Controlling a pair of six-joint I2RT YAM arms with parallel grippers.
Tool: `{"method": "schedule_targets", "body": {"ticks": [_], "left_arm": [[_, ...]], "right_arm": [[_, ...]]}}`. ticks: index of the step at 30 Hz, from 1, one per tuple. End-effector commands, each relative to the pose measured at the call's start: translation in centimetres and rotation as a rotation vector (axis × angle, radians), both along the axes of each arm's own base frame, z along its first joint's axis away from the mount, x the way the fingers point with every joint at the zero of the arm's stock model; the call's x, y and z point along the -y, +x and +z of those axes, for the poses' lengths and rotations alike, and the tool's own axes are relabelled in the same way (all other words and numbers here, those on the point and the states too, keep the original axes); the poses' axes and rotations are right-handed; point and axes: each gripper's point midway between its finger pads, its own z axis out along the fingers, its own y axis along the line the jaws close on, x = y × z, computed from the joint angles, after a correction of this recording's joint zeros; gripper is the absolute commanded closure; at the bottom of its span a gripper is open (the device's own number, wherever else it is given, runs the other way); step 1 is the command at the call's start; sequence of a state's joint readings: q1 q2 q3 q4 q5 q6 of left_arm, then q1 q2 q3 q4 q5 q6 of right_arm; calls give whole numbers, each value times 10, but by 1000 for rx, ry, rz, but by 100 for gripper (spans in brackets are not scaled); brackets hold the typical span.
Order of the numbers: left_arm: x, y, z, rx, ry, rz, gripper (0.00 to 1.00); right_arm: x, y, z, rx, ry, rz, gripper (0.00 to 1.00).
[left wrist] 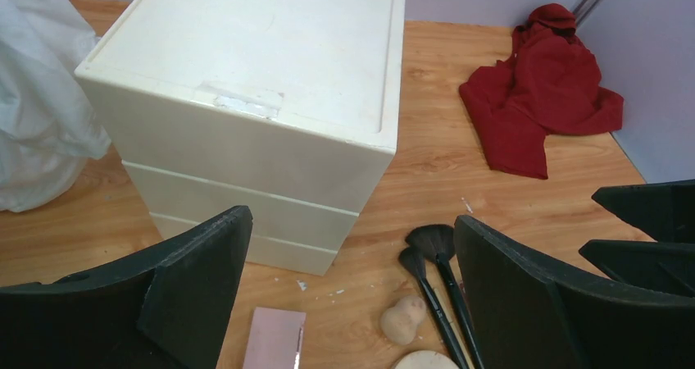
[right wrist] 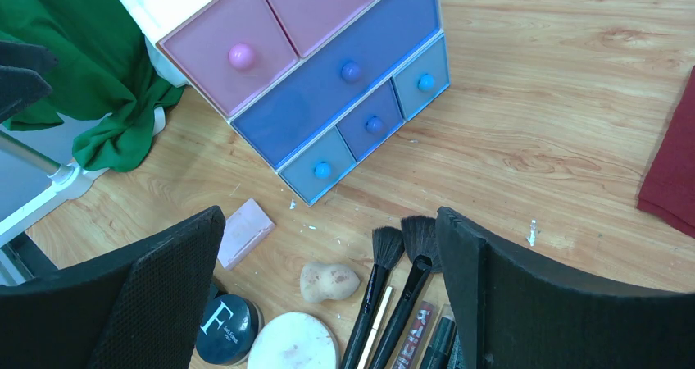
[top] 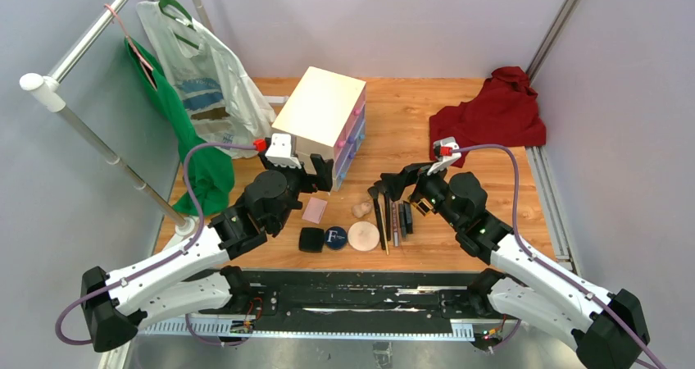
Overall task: Organize the makeup
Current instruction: Open the drawer in the storage box.
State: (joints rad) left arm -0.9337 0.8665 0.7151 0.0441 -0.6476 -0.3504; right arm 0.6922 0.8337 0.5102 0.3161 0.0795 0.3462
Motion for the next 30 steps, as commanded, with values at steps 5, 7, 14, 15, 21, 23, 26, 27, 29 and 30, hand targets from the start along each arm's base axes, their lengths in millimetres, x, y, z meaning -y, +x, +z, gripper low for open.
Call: {"method": "schedule_targets", "body": {"ticks": [5,7,14,15,21,23,26,27,29,30], "left_arm": [[1,-4,18,37,-67,-12,2],[0,-5,17,41,-68,-15,2],[3,-7,18,49,-70,-37,2],[4,-7,18,49,-67,-41,2],[-1,-6,18,57,-56,-24,2],[-4,-4,26,73,-40,-9,2],[-13,1,41,86,-3,51,2],[-16,4,46,92,17,76,2],[-21,10,64,105,63,117,2],[-23,12,70,105,89,138,2]], "right_arm": [[8,3,5,13,9,-34,1],[8,3,5,12,10,-33,1],[9,3,5,12,2,-37,1],[10,3,4,12,3,-42,1],[5,7,5,6,-5,-33,1],[1,10,7,0,-18,-24,1],[-7,13,17,-4,-45,7,1],[-10,14,20,-4,-55,22,1],[-16,15,25,1,-69,51,2],[-19,15,27,2,-76,64,3]]}}
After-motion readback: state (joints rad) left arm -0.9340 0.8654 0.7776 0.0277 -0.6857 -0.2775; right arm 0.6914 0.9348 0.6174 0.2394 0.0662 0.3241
